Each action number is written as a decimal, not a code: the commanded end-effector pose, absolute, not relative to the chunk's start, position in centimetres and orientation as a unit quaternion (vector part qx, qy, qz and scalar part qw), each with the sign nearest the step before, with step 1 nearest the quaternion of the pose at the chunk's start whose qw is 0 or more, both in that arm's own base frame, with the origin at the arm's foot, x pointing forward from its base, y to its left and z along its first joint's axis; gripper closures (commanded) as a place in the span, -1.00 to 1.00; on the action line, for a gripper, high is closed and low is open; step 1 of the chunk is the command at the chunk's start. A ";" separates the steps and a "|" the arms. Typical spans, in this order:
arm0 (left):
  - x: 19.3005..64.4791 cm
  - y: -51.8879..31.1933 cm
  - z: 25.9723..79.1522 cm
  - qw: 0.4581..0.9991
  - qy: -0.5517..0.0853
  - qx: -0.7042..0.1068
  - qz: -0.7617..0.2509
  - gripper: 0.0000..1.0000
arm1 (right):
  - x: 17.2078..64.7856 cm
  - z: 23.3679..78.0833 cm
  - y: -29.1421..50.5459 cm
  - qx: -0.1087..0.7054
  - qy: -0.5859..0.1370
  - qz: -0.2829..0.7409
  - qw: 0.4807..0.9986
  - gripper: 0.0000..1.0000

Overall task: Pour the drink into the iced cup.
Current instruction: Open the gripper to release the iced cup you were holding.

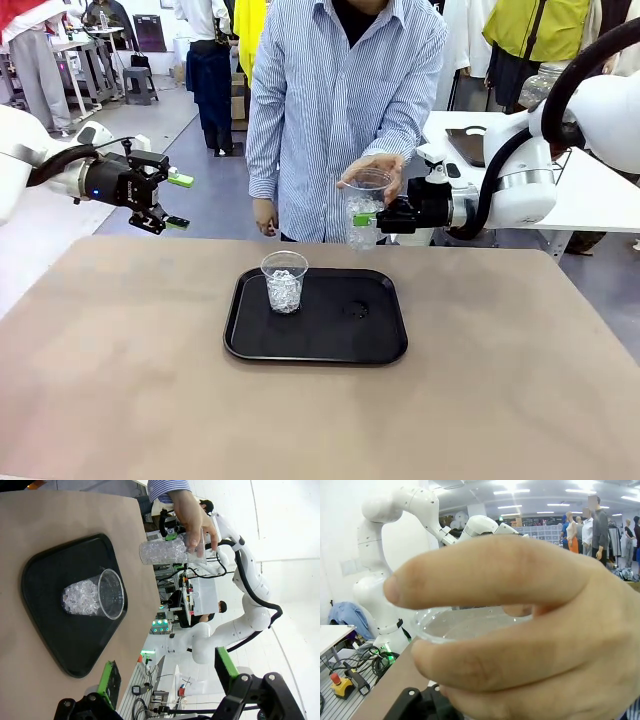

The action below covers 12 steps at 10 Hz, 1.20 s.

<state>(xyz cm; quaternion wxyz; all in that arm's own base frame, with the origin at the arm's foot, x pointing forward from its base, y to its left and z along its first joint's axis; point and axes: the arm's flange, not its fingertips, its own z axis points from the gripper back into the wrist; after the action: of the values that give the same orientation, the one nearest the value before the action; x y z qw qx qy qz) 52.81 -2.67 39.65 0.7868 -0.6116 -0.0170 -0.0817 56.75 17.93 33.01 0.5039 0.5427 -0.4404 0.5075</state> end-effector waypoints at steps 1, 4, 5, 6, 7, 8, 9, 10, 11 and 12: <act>52.8 -2.6 39.8 0.787 -0.018 -0.611 -0.084 -1.00 | 56.8 32.9 17.3 0.558 -0.428 0.497 0.508 -1.00; 52.8 -2.6 39.8 0.787 -0.018 -0.611 -0.084 -1.00 | 56.6 32.7 15.3 0.557 -0.428 0.484 0.522 -1.00; 52.8 -2.6 39.8 0.787 -0.018 -0.611 -0.084 -1.00 | 56.5 32.6 14.2 0.554 -0.432 0.477 0.529 -1.00; 52.8 -2.6 39.8 0.787 -0.018 -0.611 -0.084 -1.00 | 56.2 32.5 13.1 0.554 -0.433 0.471 0.532 -1.00; 52.8 -2.6 39.8 0.787 -0.018 -0.611 -0.084 -1.00 | 55.9 32.4 12.0 0.546 -0.437 0.472 0.537 -1.00; 52.8 -2.6 39.8 0.787 -0.018 -0.611 -0.084 -1.00 | 55.4 32.1 10.9 0.538 -0.439 0.476 0.539 -1.00; 52.8 -2.6 39.8 0.787 -0.018 -0.611 -0.084 -1.00 | 54.8 31.5 9.6 0.530 -0.445 0.478 0.541 -1.00; 52.8 -2.6 39.8 0.787 -0.018 -0.611 -0.084 -1.00 | 54.2 30.9 8.6 0.524 -0.446 0.484 0.540 -1.00; 52.8 -2.6 39.8 0.787 -0.018 -0.611 -0.084 -1.00 | 53.4 30.0 7.1 0.518 -0.447 0.489 0.542 -1.00; 52.8 -2.6 39.8 0.787 -0.018 -0.611 -0.084 -1.00 | 52.8 29.5 5.9 0.514 -0.452 0.493 0.537 -1.00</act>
<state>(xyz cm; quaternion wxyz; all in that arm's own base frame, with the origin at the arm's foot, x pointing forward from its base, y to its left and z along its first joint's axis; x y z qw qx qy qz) 52.80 -2.65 39.65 0.7868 -0.6116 -0.0170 -0.0815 54.02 6.66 29.44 0.5515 0.5190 -0.4437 0.4792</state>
